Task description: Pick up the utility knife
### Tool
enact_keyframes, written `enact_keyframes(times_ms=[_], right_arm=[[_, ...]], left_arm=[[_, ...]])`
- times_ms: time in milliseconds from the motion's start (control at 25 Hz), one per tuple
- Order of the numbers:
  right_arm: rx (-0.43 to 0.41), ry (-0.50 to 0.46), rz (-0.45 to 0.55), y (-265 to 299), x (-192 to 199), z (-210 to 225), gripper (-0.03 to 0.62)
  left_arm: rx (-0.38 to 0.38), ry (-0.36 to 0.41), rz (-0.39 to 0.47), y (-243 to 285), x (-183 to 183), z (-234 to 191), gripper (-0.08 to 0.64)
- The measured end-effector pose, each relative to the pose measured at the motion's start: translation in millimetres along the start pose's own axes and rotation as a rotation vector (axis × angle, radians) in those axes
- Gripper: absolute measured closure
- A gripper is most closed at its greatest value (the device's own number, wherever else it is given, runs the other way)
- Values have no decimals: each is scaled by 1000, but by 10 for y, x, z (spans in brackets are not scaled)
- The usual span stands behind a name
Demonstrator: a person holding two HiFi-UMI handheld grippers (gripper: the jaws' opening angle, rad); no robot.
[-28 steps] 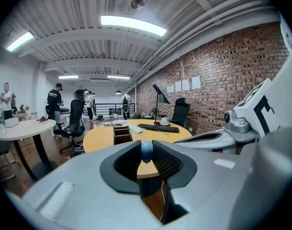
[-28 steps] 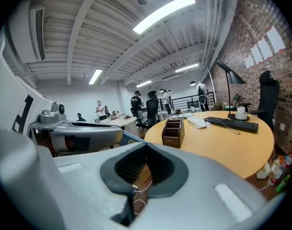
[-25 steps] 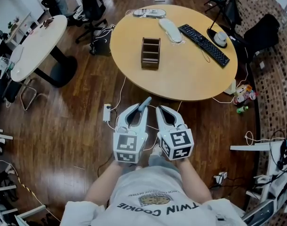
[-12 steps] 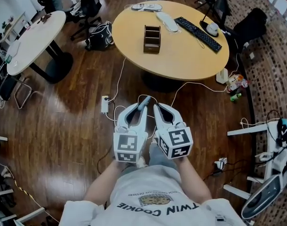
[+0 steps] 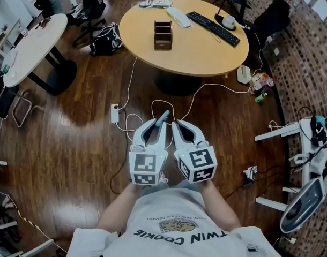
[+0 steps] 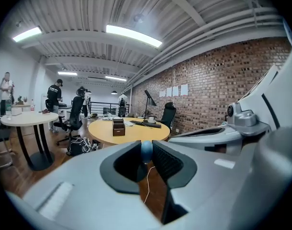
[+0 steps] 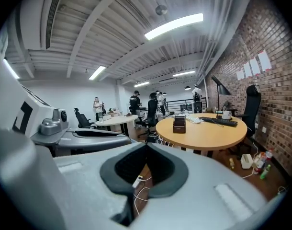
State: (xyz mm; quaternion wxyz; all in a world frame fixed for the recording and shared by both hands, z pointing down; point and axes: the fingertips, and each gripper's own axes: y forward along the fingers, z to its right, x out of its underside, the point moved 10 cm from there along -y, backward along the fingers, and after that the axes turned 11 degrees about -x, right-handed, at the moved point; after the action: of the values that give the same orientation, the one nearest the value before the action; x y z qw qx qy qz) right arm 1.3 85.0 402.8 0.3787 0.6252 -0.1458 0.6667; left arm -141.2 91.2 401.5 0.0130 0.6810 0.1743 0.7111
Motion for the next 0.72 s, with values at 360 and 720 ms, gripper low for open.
enact_keyframes(times_ms=[360, 720], right_arm=[[-26, -24, 6, -571, 154, -15, 591], [-57, -27, 16, -1231, 351, -52, 591]], left_arm=[[-27, -2, 9, -318, 79, 502, 483], [-62, 17, 26, -788, 147, 1088, 483]])
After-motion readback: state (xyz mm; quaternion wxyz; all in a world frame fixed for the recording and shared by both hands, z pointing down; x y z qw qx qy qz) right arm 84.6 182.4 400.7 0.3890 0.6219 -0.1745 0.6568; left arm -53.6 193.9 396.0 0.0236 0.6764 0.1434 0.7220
